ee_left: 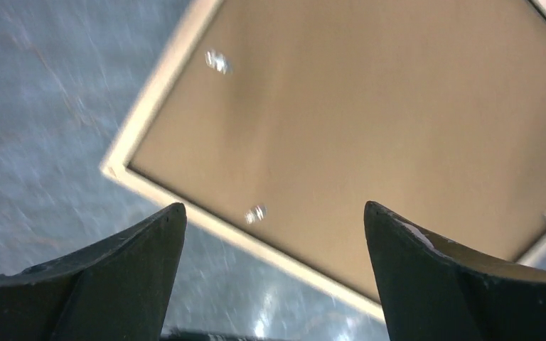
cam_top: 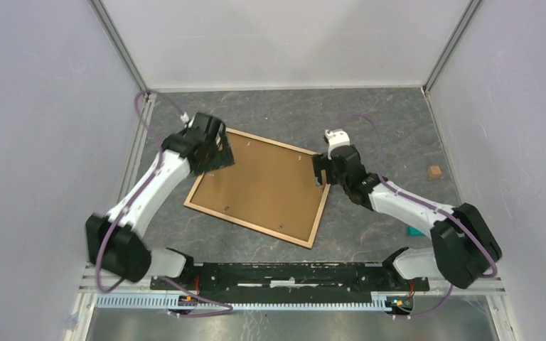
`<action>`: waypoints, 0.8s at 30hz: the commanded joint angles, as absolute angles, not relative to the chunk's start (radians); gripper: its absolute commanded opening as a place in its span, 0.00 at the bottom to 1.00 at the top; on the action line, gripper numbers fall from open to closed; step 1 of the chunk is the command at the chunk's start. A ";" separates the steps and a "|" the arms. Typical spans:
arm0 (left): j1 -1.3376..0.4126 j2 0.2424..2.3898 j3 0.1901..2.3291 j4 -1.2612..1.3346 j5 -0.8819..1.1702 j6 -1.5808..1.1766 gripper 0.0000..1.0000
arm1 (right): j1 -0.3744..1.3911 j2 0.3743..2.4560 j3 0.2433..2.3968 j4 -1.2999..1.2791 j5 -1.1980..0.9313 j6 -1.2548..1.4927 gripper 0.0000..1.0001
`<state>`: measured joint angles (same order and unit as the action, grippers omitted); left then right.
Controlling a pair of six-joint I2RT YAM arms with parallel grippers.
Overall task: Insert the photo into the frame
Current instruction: Adjust the photo frame at the center of the board.
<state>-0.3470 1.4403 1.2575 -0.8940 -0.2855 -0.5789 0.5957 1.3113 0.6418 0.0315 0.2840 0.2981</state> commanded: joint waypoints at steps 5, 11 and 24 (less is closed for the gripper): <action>-0.502 1.080 0.815 -0.943 0.053 -1.228 0.98 | 0.526 1.662 1.094 -0.094 -0.029 -0.326 0.94; -0.610 1.013 0.683 -0.766 0.081 -1.594 0.96 | 0.474 1.977 1.447 -0.288 -0.195 -0.415 0.90; -0.651 1.246 0.578 -0.569 0.050 -1.704 0.79 | 0.420 2.041 1.359 -0.206 -0.340 -0.178 0.77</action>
